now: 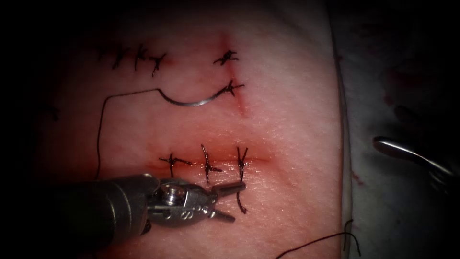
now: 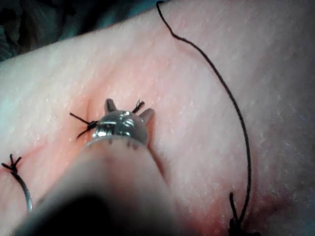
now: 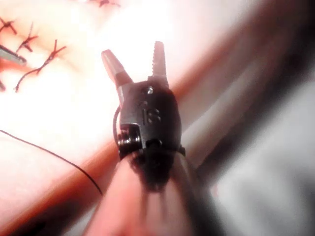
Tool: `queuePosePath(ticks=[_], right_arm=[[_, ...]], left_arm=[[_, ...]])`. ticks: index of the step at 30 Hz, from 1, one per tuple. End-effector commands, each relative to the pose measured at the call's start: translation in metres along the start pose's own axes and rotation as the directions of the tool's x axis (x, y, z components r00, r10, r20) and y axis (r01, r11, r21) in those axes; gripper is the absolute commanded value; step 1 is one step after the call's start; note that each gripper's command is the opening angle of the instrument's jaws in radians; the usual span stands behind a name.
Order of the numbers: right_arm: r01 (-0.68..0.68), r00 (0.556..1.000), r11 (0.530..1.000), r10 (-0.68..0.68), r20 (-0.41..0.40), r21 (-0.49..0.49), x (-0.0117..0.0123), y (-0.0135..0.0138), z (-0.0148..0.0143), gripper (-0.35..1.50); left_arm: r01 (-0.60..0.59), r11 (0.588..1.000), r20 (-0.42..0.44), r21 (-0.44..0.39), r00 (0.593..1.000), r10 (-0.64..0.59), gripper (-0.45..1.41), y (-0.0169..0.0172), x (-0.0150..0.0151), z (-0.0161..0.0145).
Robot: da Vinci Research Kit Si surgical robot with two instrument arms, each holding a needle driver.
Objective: Wound Closure
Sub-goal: Use the left tool to grab the suture tail, then use the right gripper to cut the suture.
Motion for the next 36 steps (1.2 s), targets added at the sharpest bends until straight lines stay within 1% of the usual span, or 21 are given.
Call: queuePosePath(ticks=[1,4,8,11,14,17,19,20,21,22,23,27,28,30,31,35,36], right_arm=[[0.008,1.0,1.0,-0.008,-0.009,0.025,-0.0001,-0.0015,0.0022,1.45],[0.016,1.0,0.999,-0.015,-0.017,0.046,0.0,-0.0026,0.0029,1.43],[0.024,0.999,0.997,-0.022,-0.029,0.073,-0.0001,-0.0039,0.0036,1.38],[0.024,0.999,0.997,-0.022,-0.034,0.077,-0.0003,-0.0044,0.004,1.37],[0.029,0.999,0.997,-0.026,-0.04,0.075,-0.0009,-0.0048,0.0043,1.35],[0.036,0.999,0.996,-0.034,-0.031,0.081,-0.0019,-0.0053,0.0047,1.35],[0.041,0.999,0.996,-0.039,-0.026,0.084,-0.0027,-0.0056,0.0048,1.38],[0.07,0.997,0.991,-0.067,-0.033,0.113,-0.0032,-0.0059,0.0049,1.37],[0.09,0.996,0.981,-0.084,-0.04,0.174,-0.004,-0.0064,0.0052,1.37],[0.096,0.995,0.975,-0.087,-0.05,0.201,-0.0045,-0.0066,0.0054,1.37],[0.145,0.989,0.963,-0.132,-0.073,0.229,-0.0053,-0.0069,0.0057,1.37],[0.31,0.949,0.904,-0.274,-0.159,0.295,-0.0075,-0.0078,0.0073,1.38],[0.338,0.939,0.89,-0.296,-0.177,0.305,-0.0079,-0.008,0.0078,1.38],[0.434,0.898,0.846,-0.378,-0.226,0.309,-0.0086,-0.0086,0.009,1.43],[0.484,0.871,0.817,-0.417,-0.261,0.313,-0.0093,-0.0095,0.0102,1.43],[0.555,0.826,0.772,-0.469,-0.312,0.309,-0.01,-0.0114,0.0124,1.43],[0.556,0.825,0.773,-0.47,-0.313,0.306,-0.0101,-0.0117,0.0128,1.43]], left_arm=[[-0.006,1.0,0.01,-0.026,1.0,0.006,0.24,-0.0001,-0.0003,0.0012],[-0.014,0.997,0.029,-0.071,0.999,0.016,0.14,0.0001,-0.0004,0.0016],[-0.028,0.992,0.045,-0.122,0.998,0.034,0.1,0.0006,-0.0003,0.0027],[-0.029,0.99,0.042,-0.134,0.999,0.035,0.04,0.0007,-0.0002,0.0031],[-0.029,0.99,0.036,-0.137,0.999,0.034,-0.1,0.0006,-0.0001,0.0031],[-0.033,0.99,0.033,-0.139,0.999,0.038,-0.42,0.0003,-0.0001,0.0029],[-0.031,0.989,0.028,-0.141,0.999,0.035,-0.45,-0.0002,-0.0002,0.0026],[-0.029,0.989,0.027,-0.146,0.999,0.034,-0.45,-0.0005,-0.0003,0.0024],[-0.029,0.991,0.011,-0.132,0.999,0.031,-0.45,-0.0014,-0.0006,0.0019],[-0.025,0.992,0.003,-0.123,1.0,0.026,-0.45,-0.0018,-0.0007,0.0016],[-0.021,0.993,-0.005,-0.115,1.0,0.02,-0.45,-0.0023,-0.0008,0.0013],[-0.008,0.995,-0.021,-0.096,1.0,0.006,-0.45,-0.0035,-0.001,0.0004],[-0.006,0.996,-0.023,-0.095,1.0,0.004,-0.45,-0.0036,-0.001,0.0003],[-0.003,0.996,-0.027,-0.091,1.0,0.0,-0.45,-0.0039,-0.0009,0.0001],[-0.001,0.996,-0.027,-0.085,1.0,-0.001,-0.45,-0.004,-0.0009,0.0],[-0.002,0.995,-0.052,-0.095,0.999,-0.003,-0.45,-0.004,-0.0009,0.0],[-0.003,0.995,-0.058,-0.098,0.998,-0.003,-0.45,-0.0041,-0.0009,0.0]])
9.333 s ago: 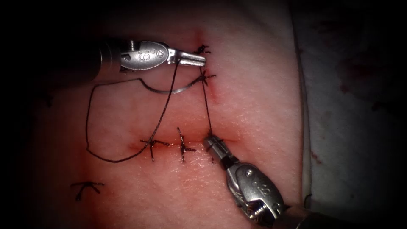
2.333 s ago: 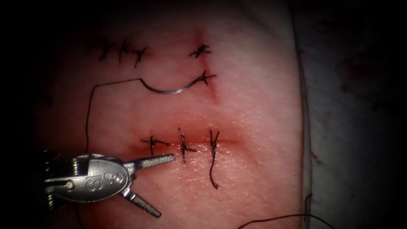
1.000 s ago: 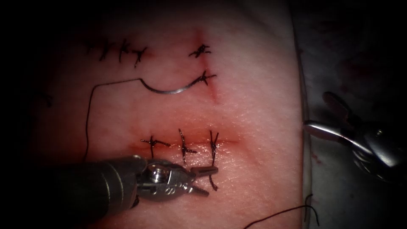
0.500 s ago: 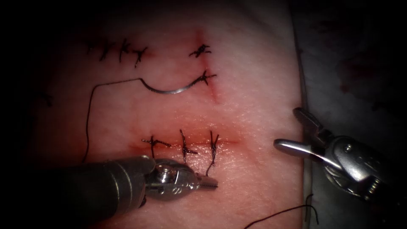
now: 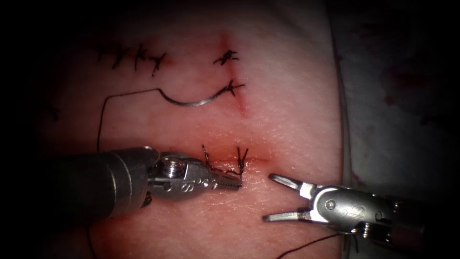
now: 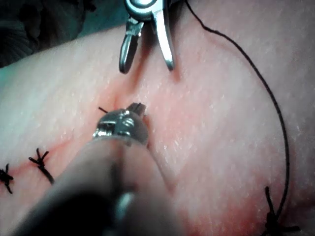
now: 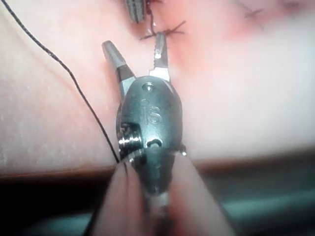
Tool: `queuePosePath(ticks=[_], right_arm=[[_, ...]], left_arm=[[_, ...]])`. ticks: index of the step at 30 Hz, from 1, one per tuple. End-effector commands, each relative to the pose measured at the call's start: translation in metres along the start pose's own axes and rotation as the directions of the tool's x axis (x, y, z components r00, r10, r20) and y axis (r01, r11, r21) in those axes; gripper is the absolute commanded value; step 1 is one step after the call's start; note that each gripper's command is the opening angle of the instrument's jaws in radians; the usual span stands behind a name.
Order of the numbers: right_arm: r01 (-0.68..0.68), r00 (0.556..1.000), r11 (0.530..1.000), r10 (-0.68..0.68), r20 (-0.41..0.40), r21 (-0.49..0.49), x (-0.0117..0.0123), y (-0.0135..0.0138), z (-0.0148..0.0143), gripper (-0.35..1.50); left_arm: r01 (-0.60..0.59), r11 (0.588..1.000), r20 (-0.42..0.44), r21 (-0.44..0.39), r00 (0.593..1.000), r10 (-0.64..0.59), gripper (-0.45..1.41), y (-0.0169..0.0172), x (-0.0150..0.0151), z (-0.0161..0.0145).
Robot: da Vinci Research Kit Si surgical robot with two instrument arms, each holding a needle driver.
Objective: Wound Closure
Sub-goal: Use the right gripper to cut the suture.
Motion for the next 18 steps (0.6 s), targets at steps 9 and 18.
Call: queuePosePath(ticks=[9,18], right_arm=[[0.144,0.989,0.987,-0.14,0.046,-0.075,0.0003,-0.0002,0.005,1.3],[0.206,0.978,0.973,-0.201,0.065,-0.101,-0.0005,0.0002,0.0072,1.35]], left_arm=[[0.021,0.999,-0.101,-0.028,0.995,-0.024,-0.45,-0.0004,0.0004,0.0002],[0.063,0.995,-0.181,-0.075,0.981,-0.075,-0.45,0.0,0.0013,-0.0001]])
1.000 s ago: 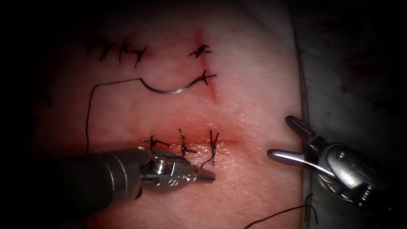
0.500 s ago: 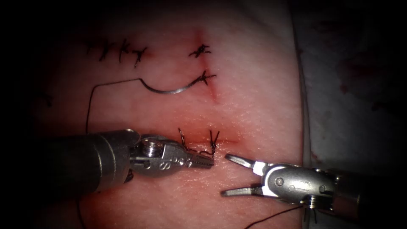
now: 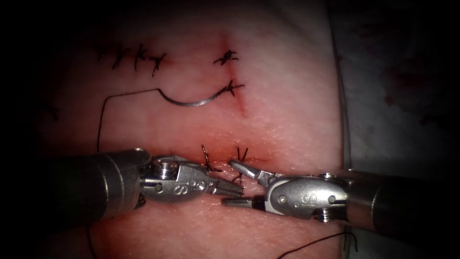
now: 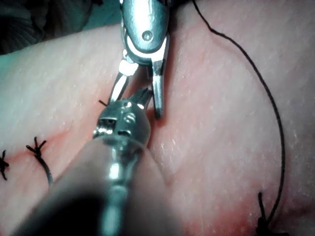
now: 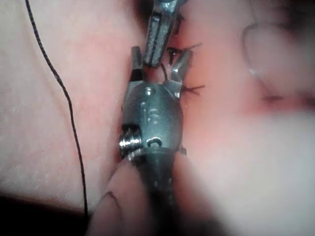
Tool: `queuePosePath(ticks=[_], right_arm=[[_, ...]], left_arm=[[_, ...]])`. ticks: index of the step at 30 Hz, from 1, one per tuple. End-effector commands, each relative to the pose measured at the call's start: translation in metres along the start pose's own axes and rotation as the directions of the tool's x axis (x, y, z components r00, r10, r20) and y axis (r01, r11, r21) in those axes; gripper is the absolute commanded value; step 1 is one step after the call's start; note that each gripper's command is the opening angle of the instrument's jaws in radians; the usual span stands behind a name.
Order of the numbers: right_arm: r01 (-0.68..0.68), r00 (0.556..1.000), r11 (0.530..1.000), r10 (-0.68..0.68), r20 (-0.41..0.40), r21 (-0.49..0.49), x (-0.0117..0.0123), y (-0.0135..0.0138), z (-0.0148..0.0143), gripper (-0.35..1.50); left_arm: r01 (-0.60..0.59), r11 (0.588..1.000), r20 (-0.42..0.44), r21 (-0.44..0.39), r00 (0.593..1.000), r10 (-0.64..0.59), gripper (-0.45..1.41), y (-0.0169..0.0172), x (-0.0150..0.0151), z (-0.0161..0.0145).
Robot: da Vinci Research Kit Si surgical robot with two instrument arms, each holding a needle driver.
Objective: Wound Closure
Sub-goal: Use the right gripper to cut the suture.
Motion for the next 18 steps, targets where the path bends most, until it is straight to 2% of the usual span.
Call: queuePosePath(ticks=[1,10,18], right_arm=[[0.003,1.0,1.0,-0.003,-0.002,-0.007,-0.0005,-0.0003,0.0017,1.38],[0.065,0.998,0.998,-0.065,0.004,-0.024,-0.0013,-0.001,0.0039,1.37],[0.071,0.997,0.997,-0.072,-0.013,-0.026,-0.0016,-0.0015,0.0044,1.31]], left_arm=[[0.003,1.0,-0.014,-0.008,1.0,-0.003,-0.45,-0.0004,-0.0001,0.0007],[0.028,0.999,-0.066,-0.026,0.997,-0.03,-0.45,-0.0006,0.0004,0.0003],[0.033,0.999,-0.085,-0.032,0.996,-0.036,-0.45,-0.0007,0.0007,0.0001]])
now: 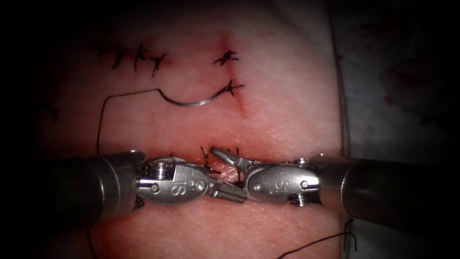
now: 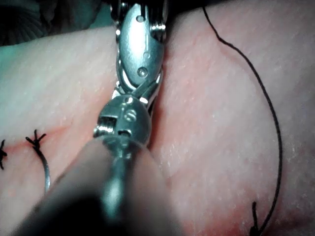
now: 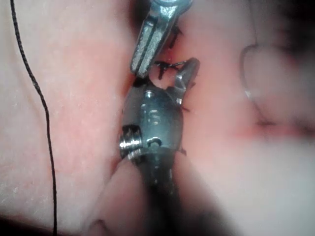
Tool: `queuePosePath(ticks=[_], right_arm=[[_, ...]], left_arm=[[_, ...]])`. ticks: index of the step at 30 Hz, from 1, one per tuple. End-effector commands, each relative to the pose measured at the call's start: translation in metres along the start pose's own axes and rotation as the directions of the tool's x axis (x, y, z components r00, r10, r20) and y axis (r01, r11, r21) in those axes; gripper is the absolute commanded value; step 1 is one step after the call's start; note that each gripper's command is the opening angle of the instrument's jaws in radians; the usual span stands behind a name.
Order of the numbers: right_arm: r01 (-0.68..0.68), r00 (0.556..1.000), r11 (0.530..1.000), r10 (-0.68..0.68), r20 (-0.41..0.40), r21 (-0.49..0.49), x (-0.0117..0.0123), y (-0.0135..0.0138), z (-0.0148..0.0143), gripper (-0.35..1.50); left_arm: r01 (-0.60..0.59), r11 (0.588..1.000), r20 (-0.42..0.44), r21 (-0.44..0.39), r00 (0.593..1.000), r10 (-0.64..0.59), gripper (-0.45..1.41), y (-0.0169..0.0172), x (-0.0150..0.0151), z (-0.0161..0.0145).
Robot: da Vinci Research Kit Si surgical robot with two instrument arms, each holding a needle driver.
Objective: Wound Closure
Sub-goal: Use the right gripper to cut the suture.
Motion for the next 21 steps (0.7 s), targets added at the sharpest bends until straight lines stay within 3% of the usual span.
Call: queuePosePath(ticks=[1,8,10,11,12,13,17,18,19,20,21], right_arm=[[-0.001,1.0,1.0,0.001,-0.011,-0.003,0.0002,-0.0006,0.001,1.3],[0.0,0.999,1.0,0.0,-0.043,-0.021,0.0009,-0.0013,0.0013,1.21],[0.001,0.999,1.0,-0.002,-0.054,-0.016,0.0009,-0.0015,0.0011,0.83],[0.003,0.999,1.0,-0.003,-0.054,-0.008,0.0008,-0.0016,0.0011,0.22],[0.011,0.999,1.0,-0.01,-0.042,0.008,0.0007,-0.0017,0.001,-0.27],[-0.001,1.0,1.0,0.001,-0.015,0.016,0.0007,-0.0018,0.001,-0.35],[0.005,0.998,1.0,-0.006,0.056,0.019,-0.0002,-0.0018,0.0016,-0.35],[-0.058,0.996,0.998,0.057,0.063,0.01,-0.0007,-0.0016,0.0016,-0.18],[-0.104,0.992,0.995,0.104,0.071,0.0,-0.0008,-0.0015,0.0014,0.32],[-0.144,0.986,0.99,0.144,0.08,-0.012,-0.001,-0.0014,0.0011,0.98],[-0.149,0.985,0.989,0.15,0.085,-0.017,-0.0011,-0.0012,0.0008,1.31]], left_arm=[[-0.003,1.0,-0.002,-0.001,1.0,0.003,-0.45,-0.0005,-0.0003,0.0007],[0.004,1.0,-0.006,-0.003,1.0,-0.004,-0.45,-0.0006,-0.0003,0.0008],[0.003,1.0,-0.007,-0.004,1.0,-0.003,-0.45,-0.0005,-0.0004,0.0008],[0.002,1.0,-0.008,-0.005,1.0,-0.002,-0.45,-0.0005,-0.0004,0.0007],[0.001,1.0,-0.008,-0.005,1.0,-0.001,-0.45,-0.0004,-0.0003,0.0007],[0.001,1.0,-0.01,-0.007,1.0,-0.001,-0.45,-0.0003,-0.0003,0.0007],[-0.006,1.0,-0.009,-0.01,1.0,0.006,-0.45,0.0006,0.0001,0.0007],[-0.009,1.0,-0.006,-0.011,1.0,0.009,-0.45,0.0011,0.0002,0.0004],[-0.01,1.0,-0.006,-0.009,1.0,0.01,-0.45,0.0013,0.0003,0.0003],[-0.012,1.0,-0.007,-0.007,1.0,0.012,-0.45,0.0015,0.0004,0.0001],[-0.013,1.0,-0.011,-0.005,1.0,0.013,-0.45,0.0018,0.0005,-0.0001]])
